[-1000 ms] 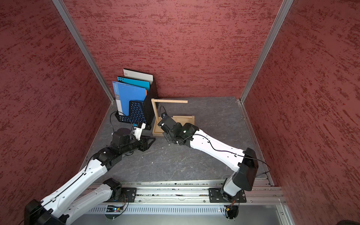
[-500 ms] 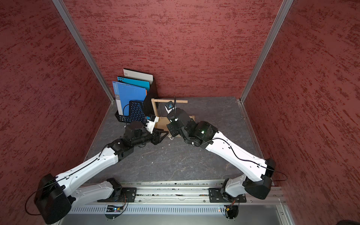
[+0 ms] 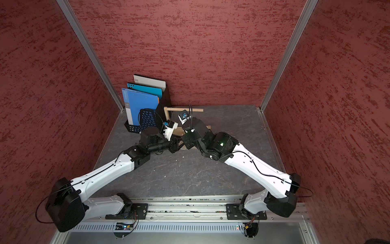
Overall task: Hang the necklace on the jewelry display stand
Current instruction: Pick up the necklace from the center of the board.
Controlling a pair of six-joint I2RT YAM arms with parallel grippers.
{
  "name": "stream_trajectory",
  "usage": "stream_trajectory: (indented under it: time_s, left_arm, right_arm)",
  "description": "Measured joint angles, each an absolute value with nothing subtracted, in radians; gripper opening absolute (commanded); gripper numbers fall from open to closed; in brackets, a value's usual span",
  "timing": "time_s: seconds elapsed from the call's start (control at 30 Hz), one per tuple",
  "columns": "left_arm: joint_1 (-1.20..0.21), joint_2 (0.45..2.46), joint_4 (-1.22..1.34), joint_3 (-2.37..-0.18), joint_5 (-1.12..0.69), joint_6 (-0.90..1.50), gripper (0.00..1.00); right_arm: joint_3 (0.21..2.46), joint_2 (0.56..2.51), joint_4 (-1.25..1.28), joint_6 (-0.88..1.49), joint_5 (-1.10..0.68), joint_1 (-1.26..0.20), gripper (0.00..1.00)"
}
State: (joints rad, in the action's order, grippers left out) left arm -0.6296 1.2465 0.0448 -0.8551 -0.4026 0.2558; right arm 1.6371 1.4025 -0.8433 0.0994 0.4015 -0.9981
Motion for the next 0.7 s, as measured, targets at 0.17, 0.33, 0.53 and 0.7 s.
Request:
stream_trajectory:
  time_s: [0.17,0.33,0.53,0.7]
  left_arm:
    - [-0.63,1.25,0.054,-0.859,-0.421,0.258,0.07]
    - [-0.628,1.236,0.046,-0.86,-0.418,0.26,0.0]
    - [-0.623,1.184,0.015,-0.86,-0.399,0.255,0.0]
    - [-0.621,1.143,-0.016,-0.865,-0.368,0.247,0.0]
  right_arm:
    - [1.643,1.393,-0.844,0.099,0.402,-0.998,0.02]
    - [1.643,1.386,-0.847,0.1,0.408,-0.998,0.02]
    - [1.639,1.375,-0.85,0.102,0.422,-0.998,0.02]
    - [1.604,1.355,-0.846,0.111,0.443,-0.998,0.02]
